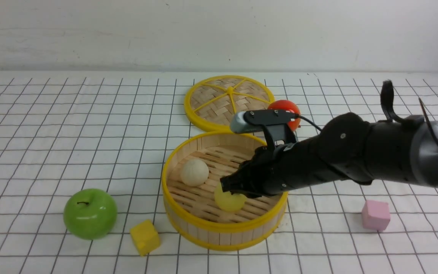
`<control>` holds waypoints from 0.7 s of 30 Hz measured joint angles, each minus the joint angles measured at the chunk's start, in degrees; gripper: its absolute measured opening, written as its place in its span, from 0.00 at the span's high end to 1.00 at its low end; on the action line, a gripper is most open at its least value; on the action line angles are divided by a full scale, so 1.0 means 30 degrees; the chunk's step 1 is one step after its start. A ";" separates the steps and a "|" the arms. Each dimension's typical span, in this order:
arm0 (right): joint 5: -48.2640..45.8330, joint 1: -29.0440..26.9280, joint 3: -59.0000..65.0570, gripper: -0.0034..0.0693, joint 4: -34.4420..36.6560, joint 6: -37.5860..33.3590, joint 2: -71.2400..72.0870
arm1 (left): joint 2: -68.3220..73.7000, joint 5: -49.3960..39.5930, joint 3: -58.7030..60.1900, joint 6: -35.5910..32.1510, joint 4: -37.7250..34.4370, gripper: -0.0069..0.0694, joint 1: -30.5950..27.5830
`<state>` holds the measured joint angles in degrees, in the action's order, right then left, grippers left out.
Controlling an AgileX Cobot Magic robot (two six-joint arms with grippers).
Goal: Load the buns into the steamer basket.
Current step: Use the right arm to put the steamed stuffed bun into the steamer, then use the right arm to grab a steamed stuffed bun
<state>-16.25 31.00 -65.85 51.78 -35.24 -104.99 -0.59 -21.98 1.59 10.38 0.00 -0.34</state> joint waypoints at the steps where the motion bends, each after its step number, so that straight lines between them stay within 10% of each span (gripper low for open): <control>1: 0.0110 0.0000 0.0000 0.81 0.0076 -0.0039 0.0000 | 0.0000 0.0000 0.0000 0.0000 0.0000 0.71 0.0000; 10: -0.1051 -0.1337 -0.0580 0.44 -0.0043 -0.0124 0.2255 | 0.0000 0.0000 0.0000 0.0000 0.0000 0.69 0.0000; 21: -0.5829 -0.7824 -0.5284 0.48 -0.4216 0.3479 0.0553 | 0.0000 0.0008 0.0036 0.0000 0.0000 0.67 0.0000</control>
<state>-33.74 7.53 -81.70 39.13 -24.81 -103.33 -0.59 -21.95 1.70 10.38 0.00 -0.34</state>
